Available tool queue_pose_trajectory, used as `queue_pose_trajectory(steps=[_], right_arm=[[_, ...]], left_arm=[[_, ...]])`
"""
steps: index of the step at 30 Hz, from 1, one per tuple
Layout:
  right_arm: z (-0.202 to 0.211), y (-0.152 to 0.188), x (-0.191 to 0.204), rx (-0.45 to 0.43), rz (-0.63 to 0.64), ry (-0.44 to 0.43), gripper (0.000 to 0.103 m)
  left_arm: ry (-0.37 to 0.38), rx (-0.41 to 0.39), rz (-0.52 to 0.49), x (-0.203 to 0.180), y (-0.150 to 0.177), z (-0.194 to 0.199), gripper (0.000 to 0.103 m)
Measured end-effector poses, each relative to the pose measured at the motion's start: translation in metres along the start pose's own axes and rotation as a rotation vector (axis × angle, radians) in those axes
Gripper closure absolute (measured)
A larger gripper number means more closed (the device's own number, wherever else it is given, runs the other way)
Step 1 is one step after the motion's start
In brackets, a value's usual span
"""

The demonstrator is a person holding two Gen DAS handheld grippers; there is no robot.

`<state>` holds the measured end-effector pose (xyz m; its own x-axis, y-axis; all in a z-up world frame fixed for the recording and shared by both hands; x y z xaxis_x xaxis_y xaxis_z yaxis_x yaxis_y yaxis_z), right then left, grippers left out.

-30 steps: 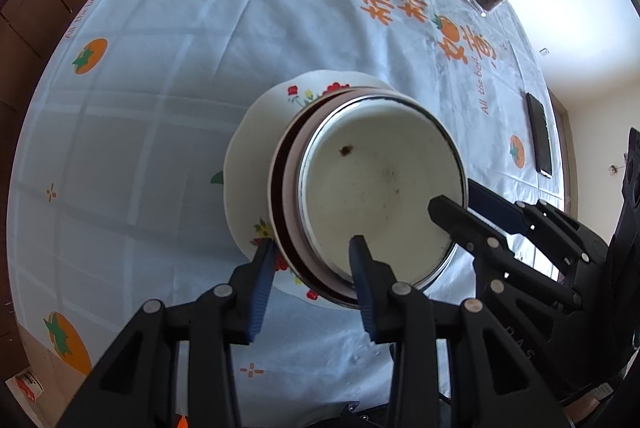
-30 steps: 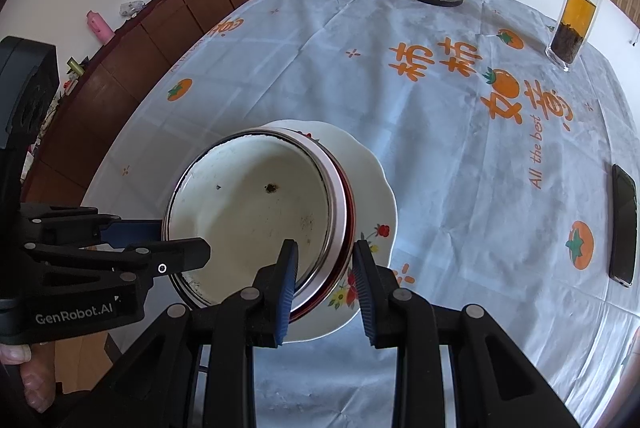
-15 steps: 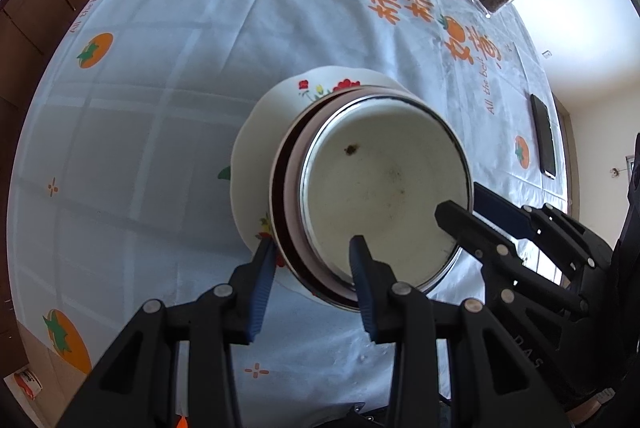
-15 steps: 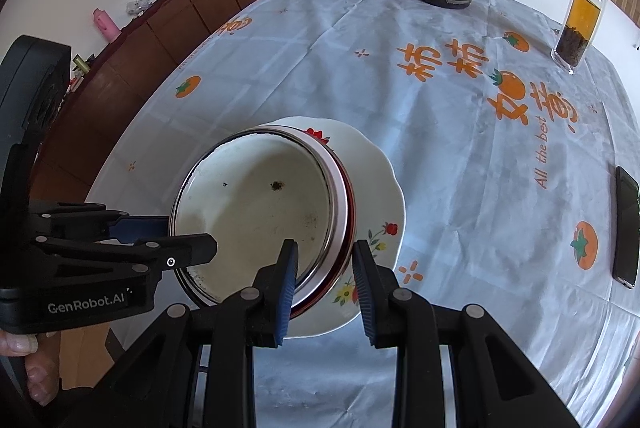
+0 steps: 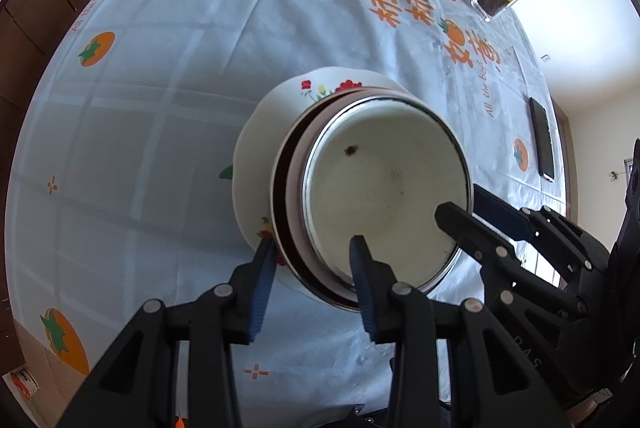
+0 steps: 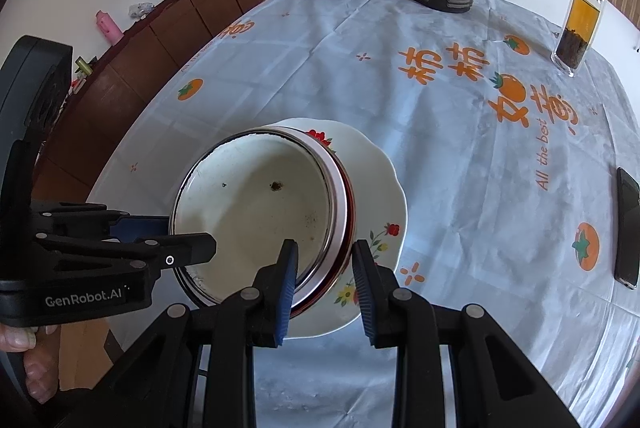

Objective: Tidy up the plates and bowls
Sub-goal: 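Lower the bowl stack onto the red-flowered plate stack with both grippers, then open both grippers and release the bowl stack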

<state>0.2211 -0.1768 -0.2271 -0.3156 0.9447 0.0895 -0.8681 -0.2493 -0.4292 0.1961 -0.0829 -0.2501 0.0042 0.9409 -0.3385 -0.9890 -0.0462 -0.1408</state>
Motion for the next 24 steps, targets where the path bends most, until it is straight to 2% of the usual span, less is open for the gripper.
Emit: queue_pose_trajectory(steps=[8, 12, 15, 18, 20, 24], right_arm=[[0.003, 0.001, 0.001, -0.025, 0.007, 0.007, 0.072], [0.012, -0.001, -0.001, -0.053, 0.009, 0.023, 0.071], [0.022, -0.003, -0.005, -0.081, -0.005, 0.033, 0.054], [0.035, -0.006, -0.007, -0.115, -0.009, 0.038, 0.051], [0.049, -0.009, -0.008, -0.165, -0.011, 0.05, 0.051], [0.087, -0.014, -0.008, -0.314, 0.006, 0.096, 0.051]], left_arm=[[0.001, -0.015, -0.005, 0.001, 0.0, 0.002, 0.066], [-0.009, -0.027, -0.009, -0.001, 0.001, 0.006, 0.061], [-0.015, -0.041, -0.011, -0.001, 0.002, 0.011, 0.057], [-0.017, -0.065, -0.025, -0.005, 0.004, 0.02, 0.056], [-0.014, -0.094, -0.046, -0.011, 0.004, 0.027, 0.055], [-0.043, -0.207, -0.126, -0.029, 0.002, 0.052, 0.046]])
Point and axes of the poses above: each gripper's, at about its wrist camera, not at the fingertips, and z roughly against the way its jaws point, x to its left, y to its underside, the point moved 10 cm from there along -z, roughly the way its jaws point, and after that the axes turned 8 degrees about y, right-handed, at the moved point
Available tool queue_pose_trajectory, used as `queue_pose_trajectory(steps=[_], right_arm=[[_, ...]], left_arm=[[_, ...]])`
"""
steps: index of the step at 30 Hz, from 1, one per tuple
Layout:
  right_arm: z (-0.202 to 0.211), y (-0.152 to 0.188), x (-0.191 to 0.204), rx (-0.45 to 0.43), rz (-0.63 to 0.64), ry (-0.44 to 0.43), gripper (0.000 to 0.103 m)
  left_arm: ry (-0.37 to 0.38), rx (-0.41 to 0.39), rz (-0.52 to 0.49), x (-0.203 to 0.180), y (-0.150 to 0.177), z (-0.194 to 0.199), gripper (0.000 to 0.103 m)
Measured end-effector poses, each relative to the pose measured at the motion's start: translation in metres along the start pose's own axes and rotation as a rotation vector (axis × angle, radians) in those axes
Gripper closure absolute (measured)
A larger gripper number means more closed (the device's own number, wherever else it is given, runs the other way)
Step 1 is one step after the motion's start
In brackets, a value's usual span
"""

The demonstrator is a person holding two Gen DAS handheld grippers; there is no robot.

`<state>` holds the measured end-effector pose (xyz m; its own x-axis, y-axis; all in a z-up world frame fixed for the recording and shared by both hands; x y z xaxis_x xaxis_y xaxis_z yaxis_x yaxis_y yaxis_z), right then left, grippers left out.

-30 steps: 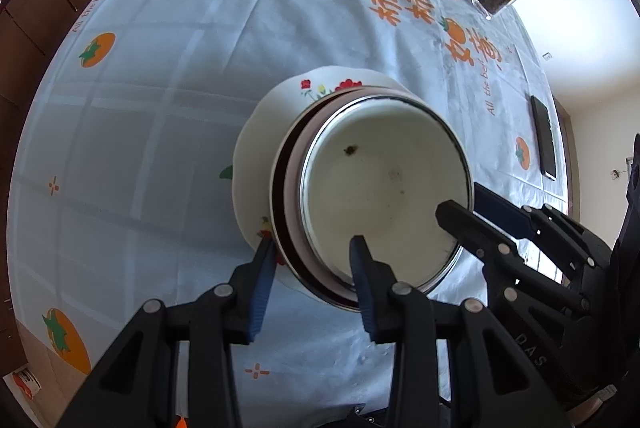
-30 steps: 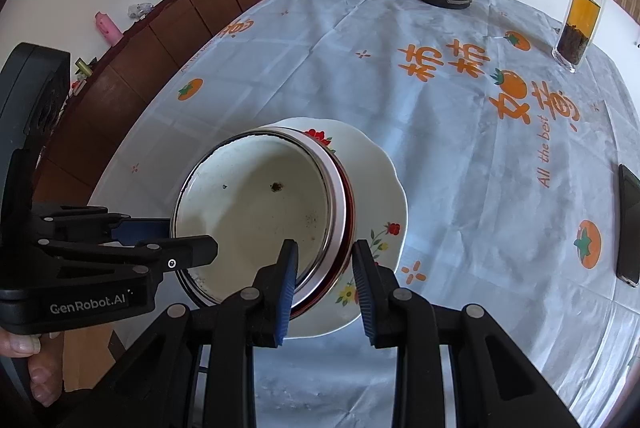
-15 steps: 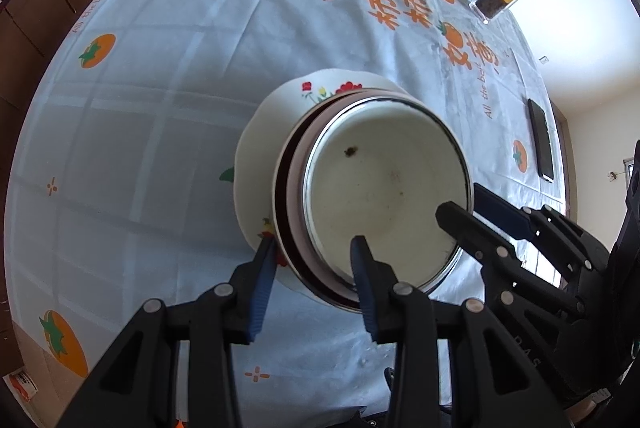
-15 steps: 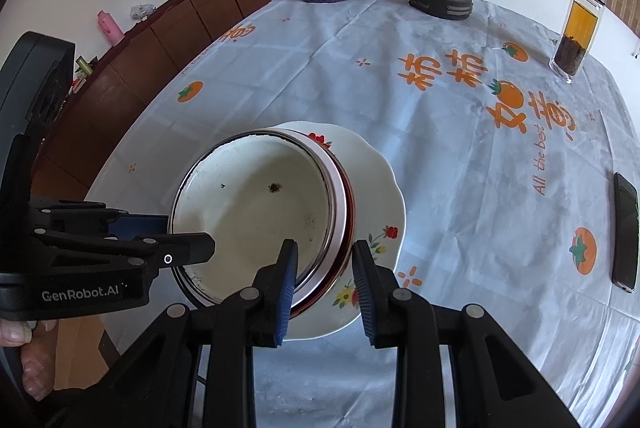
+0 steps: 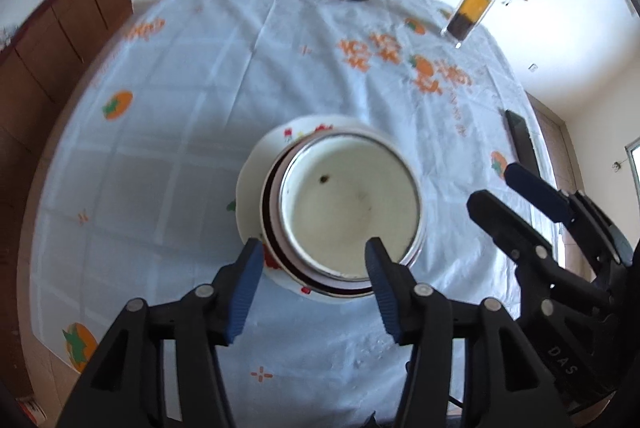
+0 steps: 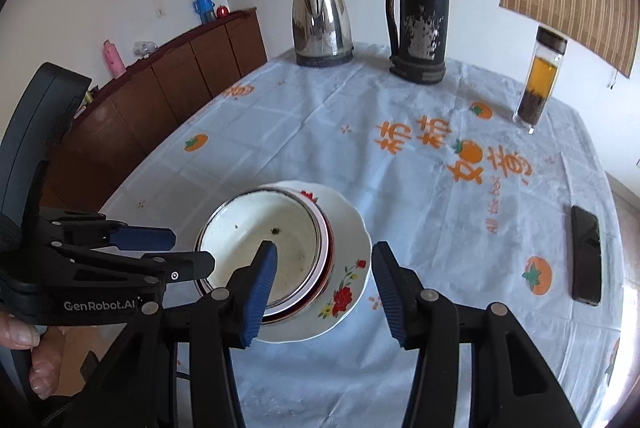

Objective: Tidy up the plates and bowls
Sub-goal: 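Open both grippers and release the bowl stack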

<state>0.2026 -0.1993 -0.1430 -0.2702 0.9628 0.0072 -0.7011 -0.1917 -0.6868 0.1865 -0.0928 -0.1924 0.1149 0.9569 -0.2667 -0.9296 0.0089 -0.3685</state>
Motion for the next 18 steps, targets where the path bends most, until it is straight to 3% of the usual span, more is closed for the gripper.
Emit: queue_pose_trajectory(steps=[4, 7, 12, 18], right_arm=[[0.035, -0.013, -0.009, -0.139, -0.009, 0.055, 0.041], [0.054, -0.019, -0.014, -0.202, -0.006, 0.085, 0.039], [0.072, -0.024, -0.021, -0.237, -0.022, 0.1, 0.039], [0.083, -0.02, -0.023, -0.238, -0.033, 0.101, 0.039]], left_arm=[[-0.016, -0.122, -0.049, -0.01, -0.009, 0.028, 0.044], [-0.021, -0.202, -0.075, -0.016, -0.016, 0.048, 0.041], [-0.014, -0.283, -0.075, -0.02, -0.025, 0.07, 0.041], [-0.02, -0.307, -0.09, -0.026, -0.02, 0.081, 0.041]])
Point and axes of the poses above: each gripper's, at about its wrist camera, not at the fingertips, and z roughly against the way its jaws point, x to its left, y to its underside, the point moved 10 cm from there along -z, roughly the way its jaws point, and after that the axes turned 8 degrees about y, right-handed, at the moved point
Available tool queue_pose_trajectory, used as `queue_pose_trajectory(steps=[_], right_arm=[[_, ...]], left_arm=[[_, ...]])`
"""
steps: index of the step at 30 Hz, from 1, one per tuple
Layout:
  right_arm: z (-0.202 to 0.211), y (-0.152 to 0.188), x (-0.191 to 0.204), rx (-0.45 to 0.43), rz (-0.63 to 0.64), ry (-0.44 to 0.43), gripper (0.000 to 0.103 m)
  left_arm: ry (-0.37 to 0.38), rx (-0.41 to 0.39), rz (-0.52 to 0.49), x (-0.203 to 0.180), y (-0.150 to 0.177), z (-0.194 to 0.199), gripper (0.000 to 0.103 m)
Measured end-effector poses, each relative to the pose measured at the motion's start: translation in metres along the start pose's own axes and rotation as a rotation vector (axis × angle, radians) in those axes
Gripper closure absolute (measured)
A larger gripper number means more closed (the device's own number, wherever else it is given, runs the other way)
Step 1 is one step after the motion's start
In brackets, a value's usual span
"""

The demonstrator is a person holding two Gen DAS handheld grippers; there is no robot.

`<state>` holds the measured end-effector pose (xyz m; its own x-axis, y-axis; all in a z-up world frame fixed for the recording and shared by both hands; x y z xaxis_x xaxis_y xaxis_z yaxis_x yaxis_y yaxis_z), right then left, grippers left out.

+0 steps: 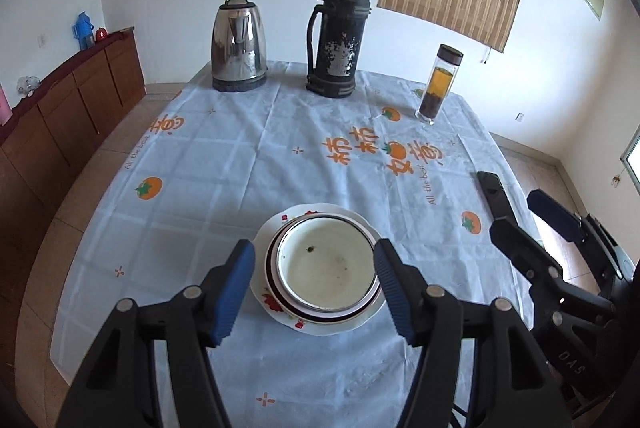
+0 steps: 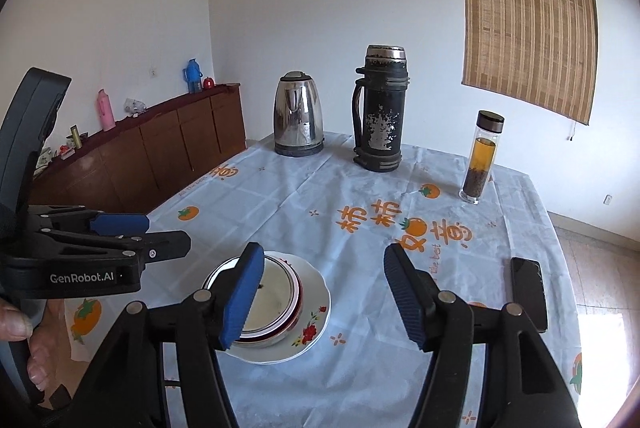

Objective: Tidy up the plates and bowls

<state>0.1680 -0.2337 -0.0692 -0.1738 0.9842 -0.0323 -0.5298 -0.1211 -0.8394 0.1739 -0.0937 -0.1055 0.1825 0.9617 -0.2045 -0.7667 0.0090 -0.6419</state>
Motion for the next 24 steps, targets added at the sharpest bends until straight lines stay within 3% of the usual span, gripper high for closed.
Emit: queue_pose_trajectory(steps=[24], right_arm=[[0.021, 0.001, -0.003, -0.025, -0.008, 0.003, 0.038]], left_arm=[[-0.009, -0.031, -0.034, -0.014, 0.001, 0.019, 0.039]])
Point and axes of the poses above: each gripper's, at about its wrist camera, not at the fingertips, and z roughly against the way its jaws point, x to its left, y to its underside, the point moved 10 cm from there along -z, roughly the way its jaws point, and after that the axes turned 8 degrees about y, right-handed, at the moved point
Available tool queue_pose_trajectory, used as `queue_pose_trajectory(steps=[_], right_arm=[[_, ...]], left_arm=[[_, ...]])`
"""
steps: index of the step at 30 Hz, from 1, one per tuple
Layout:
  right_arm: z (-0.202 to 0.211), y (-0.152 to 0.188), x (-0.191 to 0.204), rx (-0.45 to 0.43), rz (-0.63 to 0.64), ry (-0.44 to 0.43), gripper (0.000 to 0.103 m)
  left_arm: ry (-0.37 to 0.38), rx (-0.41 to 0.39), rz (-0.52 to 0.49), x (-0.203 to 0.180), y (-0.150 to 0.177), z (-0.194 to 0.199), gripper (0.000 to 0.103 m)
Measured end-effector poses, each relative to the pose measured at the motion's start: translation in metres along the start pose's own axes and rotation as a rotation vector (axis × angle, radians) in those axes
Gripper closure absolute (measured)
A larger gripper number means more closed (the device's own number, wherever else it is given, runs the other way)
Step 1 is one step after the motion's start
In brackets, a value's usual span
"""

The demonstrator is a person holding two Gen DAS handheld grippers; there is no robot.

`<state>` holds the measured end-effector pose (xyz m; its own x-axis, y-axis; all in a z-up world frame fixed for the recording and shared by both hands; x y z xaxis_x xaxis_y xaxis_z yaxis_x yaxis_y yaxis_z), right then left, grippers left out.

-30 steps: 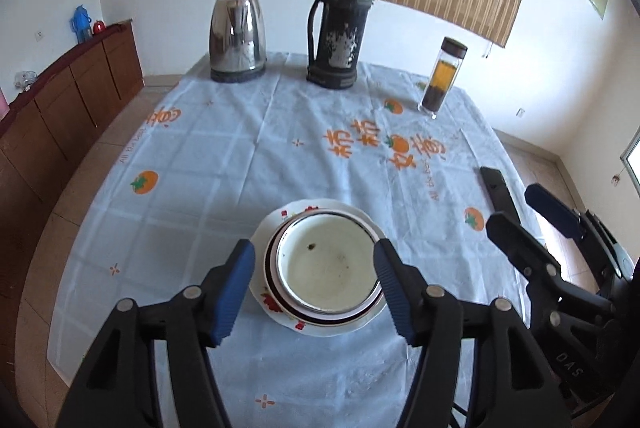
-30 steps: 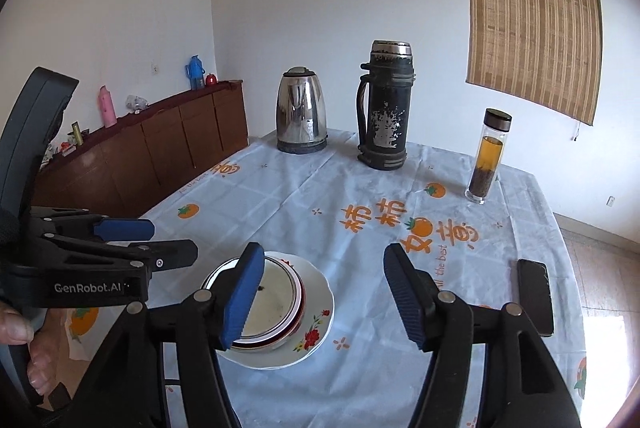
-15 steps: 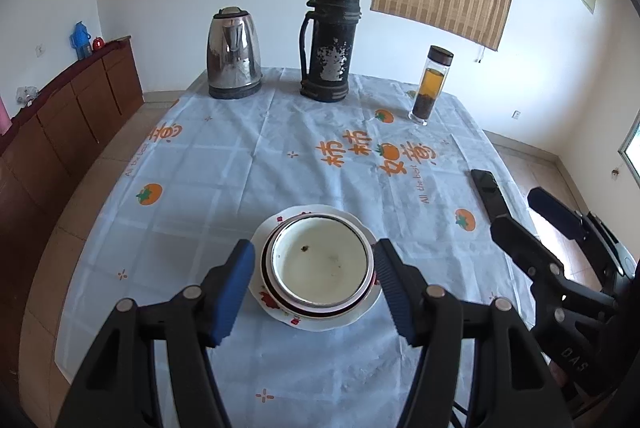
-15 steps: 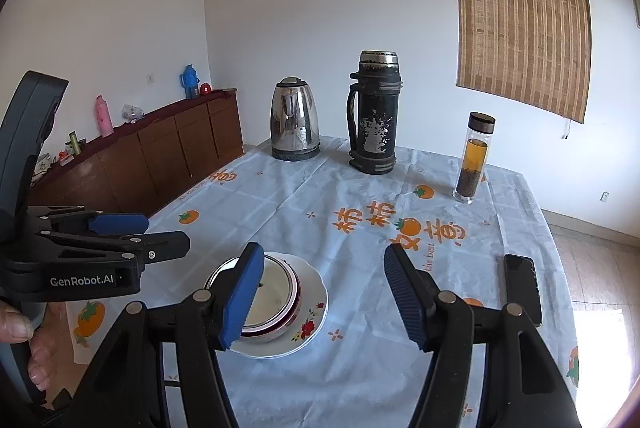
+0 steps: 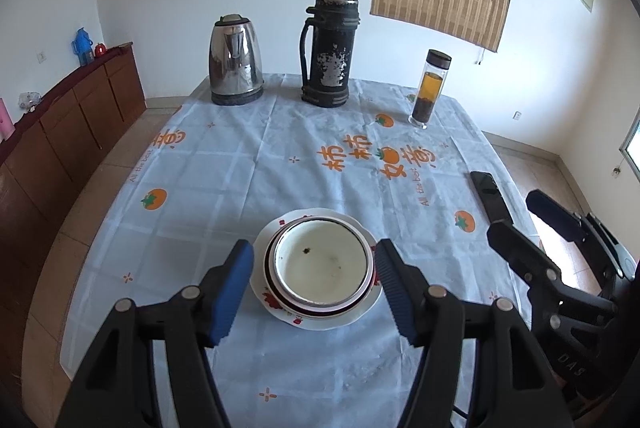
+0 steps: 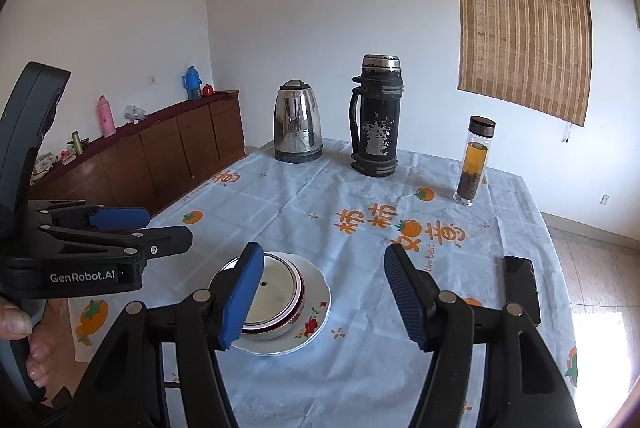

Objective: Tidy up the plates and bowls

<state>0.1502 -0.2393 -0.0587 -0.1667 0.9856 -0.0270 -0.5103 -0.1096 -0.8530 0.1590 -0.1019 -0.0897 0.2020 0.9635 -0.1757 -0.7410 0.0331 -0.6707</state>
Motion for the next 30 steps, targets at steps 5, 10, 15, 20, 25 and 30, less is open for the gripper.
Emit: queue_pose_trajectory(steps=[5, 10, 15, 20, 25, 30], right_arm=[[-0.0022, -0.0003, 0.0011, 0.004, 0.004, -0.003, 0.038], [-0.0022, -0.0008, 0.0016, 0.004, 0.004, -0.004, 0.038], [-0.0016, -0.0006, 0.0019, 0.005, 0.0, -0.003, 0.038], [-0.0015, -0.0006, 0.0019, 0.003, -0.002, -0.003, 0.038], [-0.0015, -0.0025, 0.0016, -0.001, -0.007, -0.002, 0.038], [-0.0012, -0.0055, 0.0014, -0.009, -0.007, -0.001, 0.038]], left_arm=[[-0.001, -0.003, -0.001, 0.0002, -0.0027, 0.0019, 0.039], [-0.004, 0.008, -0.002, 0.0009, -0.0037, 0.0007, 0.039], [0.007, 0.011, -0.009, -0.0019, -0.0048, -0.0005, 0.039], [0.003, 0.007, -0.017, -0.0031, -0.0067, -0.0005, 0.039], [0.01, 0.001, -0.032, -0.007, -0.0092, 0.0013, 0.038], [0.017, -0.002, -0.029, -0.0076, -0.0104, 0.0021, 0.031]])
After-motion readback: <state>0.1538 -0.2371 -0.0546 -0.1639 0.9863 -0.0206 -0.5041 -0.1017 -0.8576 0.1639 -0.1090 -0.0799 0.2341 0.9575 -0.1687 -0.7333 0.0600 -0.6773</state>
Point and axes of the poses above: each gripper's, at about its wrist camera, not at the fingertips, and z roughly against the way its jaws point, x to its left, y to its underside, the point moved 10 cm from there along -z, roughly the way its jaws point, and after that the axes turned 8 degrees about y, right-handed, at the moved point
